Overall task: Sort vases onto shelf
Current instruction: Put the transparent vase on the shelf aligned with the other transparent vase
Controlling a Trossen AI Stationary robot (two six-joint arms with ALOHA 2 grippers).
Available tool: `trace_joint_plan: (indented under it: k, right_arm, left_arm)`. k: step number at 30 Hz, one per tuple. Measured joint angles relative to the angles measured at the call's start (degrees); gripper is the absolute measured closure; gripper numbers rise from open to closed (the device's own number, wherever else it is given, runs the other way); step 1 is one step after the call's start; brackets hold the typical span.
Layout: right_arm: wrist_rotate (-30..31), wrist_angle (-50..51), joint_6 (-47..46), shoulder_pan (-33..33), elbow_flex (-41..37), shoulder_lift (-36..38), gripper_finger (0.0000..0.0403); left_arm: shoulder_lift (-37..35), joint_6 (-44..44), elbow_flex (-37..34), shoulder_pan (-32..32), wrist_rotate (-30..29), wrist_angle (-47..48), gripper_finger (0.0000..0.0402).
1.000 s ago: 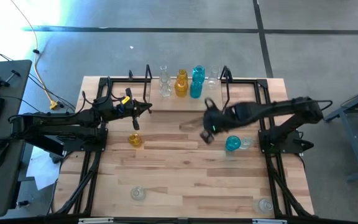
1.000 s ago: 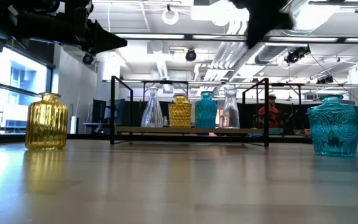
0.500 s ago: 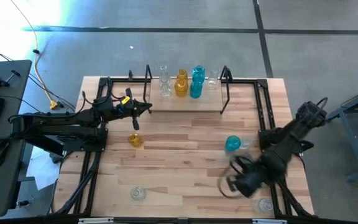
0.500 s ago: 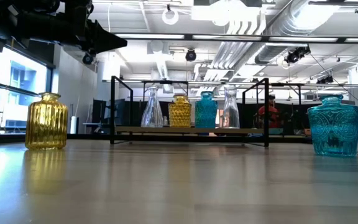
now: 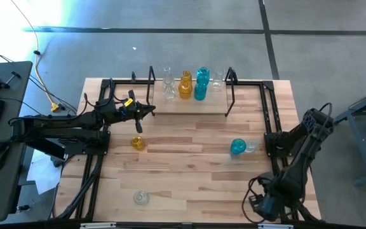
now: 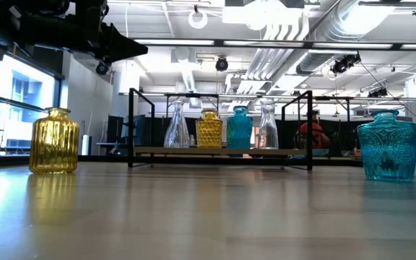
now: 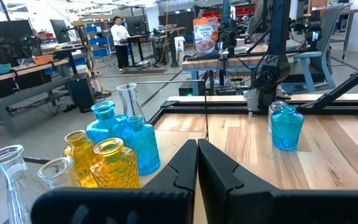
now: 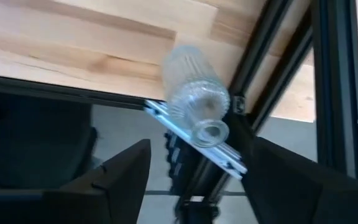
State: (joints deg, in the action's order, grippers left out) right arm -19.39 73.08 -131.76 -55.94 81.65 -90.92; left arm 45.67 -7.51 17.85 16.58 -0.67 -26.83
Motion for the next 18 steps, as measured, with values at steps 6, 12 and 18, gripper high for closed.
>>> trace_joint_plan:
  k: [6, 12, 18]
  right_arm:
    - [-1.2, -0.5, -0.2, -2.9, 0.0, -3.0, 0.0137]
    - [-1.6, -1.8, -0.2, -4.2, 0.0, -5.0, 0.0137]
    - [-1.2, -3.9, 0.2, -5.2, 0.0, -7.4, 0.0137]
  left_arm:
    - [0.0, 0.4, 0.0, 0.0, 0.7, 0.0, 0.0397]
    - [0.0, 0.9, 0.0, 0.0, 1.6, 0.0, 0.0397]
    - [0.0, 1.0, 0.0, 0.0, 1.6, -0.1, 0.0397]
